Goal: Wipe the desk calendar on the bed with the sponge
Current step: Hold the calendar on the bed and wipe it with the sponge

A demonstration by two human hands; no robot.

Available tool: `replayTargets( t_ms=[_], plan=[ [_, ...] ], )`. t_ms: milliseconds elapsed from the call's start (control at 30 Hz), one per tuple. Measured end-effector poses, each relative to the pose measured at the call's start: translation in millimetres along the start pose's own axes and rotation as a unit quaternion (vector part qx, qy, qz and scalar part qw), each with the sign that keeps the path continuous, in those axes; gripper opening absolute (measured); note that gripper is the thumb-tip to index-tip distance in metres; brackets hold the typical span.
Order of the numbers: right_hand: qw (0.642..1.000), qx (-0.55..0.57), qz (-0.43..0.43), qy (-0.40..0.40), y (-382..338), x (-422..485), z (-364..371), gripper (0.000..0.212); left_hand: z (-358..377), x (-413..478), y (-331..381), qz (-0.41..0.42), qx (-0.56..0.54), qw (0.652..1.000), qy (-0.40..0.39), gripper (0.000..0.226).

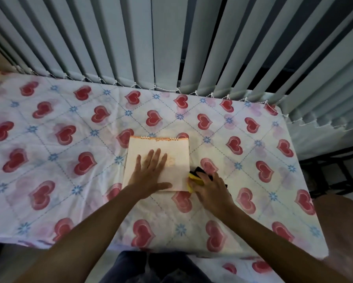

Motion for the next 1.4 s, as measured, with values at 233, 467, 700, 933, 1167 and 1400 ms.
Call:
replayTargets(
  t_ms=[233,467,700,933,1167,1400],
  plan=[
    [0.986,0.105,-0.036,0.124,-40,83,-51,0.05,-9,-64,-67,-0.248,-0.098,0.957,0.118,0.075],
    [0.981,0.106,-0.145,0.071,-106,131,-18,0.047,14,-87,-98,-0.29,-0.114,0.949,0.047,0.097],
    [0.986,0.097,-0.127,0.038,-106,171,16,0.046,18,-81,-97,-0.285,-0.1,0.952,0.048,0.087],
    [0.956,0.117,-0.255,0.083,-116,124,26,0.042,18,-83,-95,-0.282,-0.086,0.955,0.034,0.085],
    [0.986,0.115,-0.114,0.025,-112,174,20,0.047,5,-74,-90,-0.229,0.0,0.972,0.058,0.081],
    [0.994,0.078,-0.072,0.02,-27,126,22,0.045,-7,-60,-90,-0.127,0.09,0.987,0.037,0.073]
  ],
)
Point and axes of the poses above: each hand's wrist, its own x-axis towards the middle knuckle, its own z-axis out of the palm, y = z × x, the point moved 6 cm from there along x, towards the middle knuckle
